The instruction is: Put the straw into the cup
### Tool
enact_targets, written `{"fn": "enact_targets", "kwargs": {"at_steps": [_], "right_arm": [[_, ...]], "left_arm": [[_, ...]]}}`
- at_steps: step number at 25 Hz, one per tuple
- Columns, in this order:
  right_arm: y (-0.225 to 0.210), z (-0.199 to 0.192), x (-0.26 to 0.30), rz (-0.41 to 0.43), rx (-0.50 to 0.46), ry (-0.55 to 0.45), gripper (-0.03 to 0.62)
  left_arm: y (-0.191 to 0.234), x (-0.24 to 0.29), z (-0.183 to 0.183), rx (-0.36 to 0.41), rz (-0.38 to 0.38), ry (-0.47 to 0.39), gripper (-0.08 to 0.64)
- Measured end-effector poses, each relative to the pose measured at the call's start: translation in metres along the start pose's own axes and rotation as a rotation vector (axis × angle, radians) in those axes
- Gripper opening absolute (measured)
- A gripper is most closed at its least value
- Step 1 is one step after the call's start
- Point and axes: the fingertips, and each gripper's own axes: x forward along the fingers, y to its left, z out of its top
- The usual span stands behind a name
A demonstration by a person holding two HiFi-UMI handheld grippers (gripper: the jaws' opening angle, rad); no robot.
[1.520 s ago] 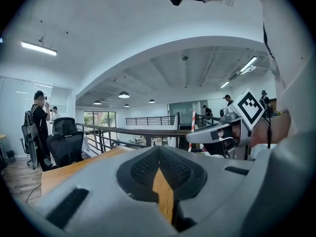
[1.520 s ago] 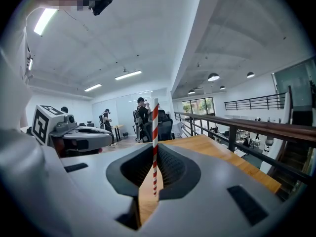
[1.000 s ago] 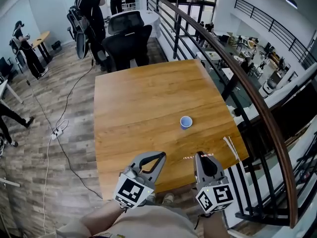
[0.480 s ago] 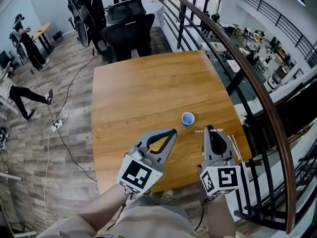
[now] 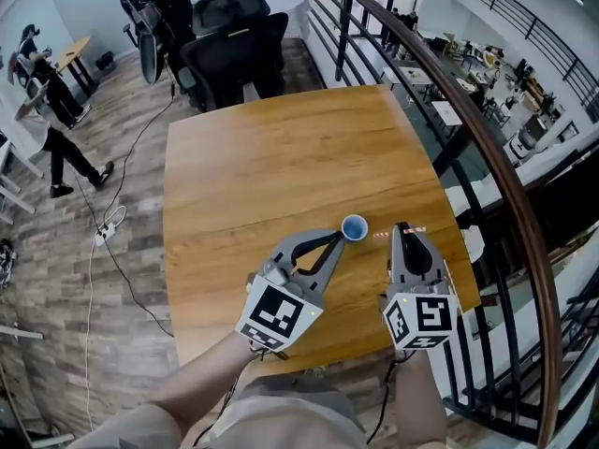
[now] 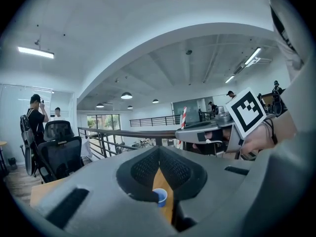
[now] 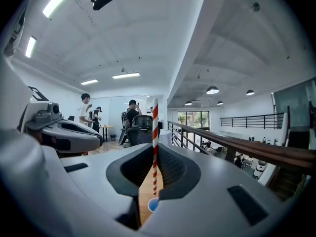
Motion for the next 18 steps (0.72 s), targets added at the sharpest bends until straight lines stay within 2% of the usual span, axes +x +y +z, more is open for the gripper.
{"fn": "enact_targets", "kwargs": {"at_steps": [6,10,15,18], "right_arm": [[-0.010,-0.041,0.026,-0.006,0.019,0.043,0.037],[-0.014,-0.076,0.038,-0.007,0.061,0.072,0.037],[-0.021,-0.104,0.054,-0.010,0.097,0.082,0.037],[-0.021,-0.118,0.062,0.001,0.079,0.086,0.037]], "left_arm": [[0.003,0.027,-0.045,-0.006,-0.047,0.058,0.014],[0.004,0.038,-0.075,-0.061,-0.051,0.080,0.014],[0.002,0.052,-0.106,-0.054,-0.053,0.100,0.014],[-0.001,0.060,-0.128,-0.066,-0.060,0.120,0.014]]}}
